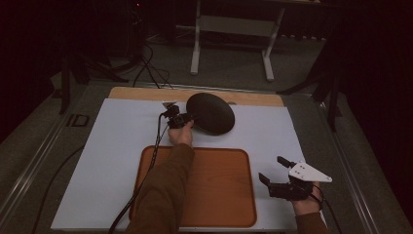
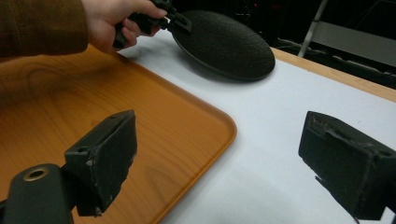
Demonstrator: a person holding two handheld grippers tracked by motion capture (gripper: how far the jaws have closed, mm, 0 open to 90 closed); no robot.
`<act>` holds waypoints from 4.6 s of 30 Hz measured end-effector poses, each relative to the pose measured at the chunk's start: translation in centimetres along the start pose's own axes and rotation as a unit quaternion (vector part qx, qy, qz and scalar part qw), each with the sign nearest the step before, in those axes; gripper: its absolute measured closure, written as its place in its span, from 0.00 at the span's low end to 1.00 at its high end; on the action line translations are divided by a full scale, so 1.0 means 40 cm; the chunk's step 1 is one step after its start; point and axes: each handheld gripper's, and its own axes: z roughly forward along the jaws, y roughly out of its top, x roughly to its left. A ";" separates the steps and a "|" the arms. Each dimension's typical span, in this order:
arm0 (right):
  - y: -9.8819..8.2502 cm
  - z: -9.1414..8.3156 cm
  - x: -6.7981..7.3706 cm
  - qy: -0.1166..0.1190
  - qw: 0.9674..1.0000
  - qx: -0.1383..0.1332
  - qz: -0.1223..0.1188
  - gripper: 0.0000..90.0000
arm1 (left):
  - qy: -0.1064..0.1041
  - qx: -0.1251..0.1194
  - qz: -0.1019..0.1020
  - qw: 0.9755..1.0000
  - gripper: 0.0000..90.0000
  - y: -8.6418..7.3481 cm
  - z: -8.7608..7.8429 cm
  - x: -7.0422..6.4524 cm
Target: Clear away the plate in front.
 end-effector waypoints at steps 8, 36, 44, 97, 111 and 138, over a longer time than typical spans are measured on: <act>-0.001 -0.006 -0.004 -0.004 1.000 -0.007 0.006 0.12 | -0.007 0.007 -0.038 0.999 0.95 0.002 -0.028 -0.008; -0.003 -0.011 -0.011 -0.014 1.000 -0.014 0.015 0.13 | -0.076 -0.022 -0.041 0.996 0.95 0.023 -0.254 0.021; -0.002 -0.011 -0.009 -0.015 1.000 -0.015 0.014 0.13 | -0.086 -0.034 -0.040 0.995 0.95 0.013 -0.318 0.029; -0.003 -0.015 -0.008 -0.016 1.000 -0.012 0.014 0.13 | -0.109 0.025 -0.027 0.993 0.95 -0.229 -0.516 0.163; -0.002 -0.015 -0.006 -0.016 1.000 -0.011 0.011 0.13 | -0.088 0.055 -0.023 0.994 0.95 -0.290 -0.522 0.177; 0.000 -0.009 0.000 -0.011 1.000 -0.008 0.005 0.13 | -0.055 0.119 0.060 0.989 0.90 -0.320 -0.454 0.162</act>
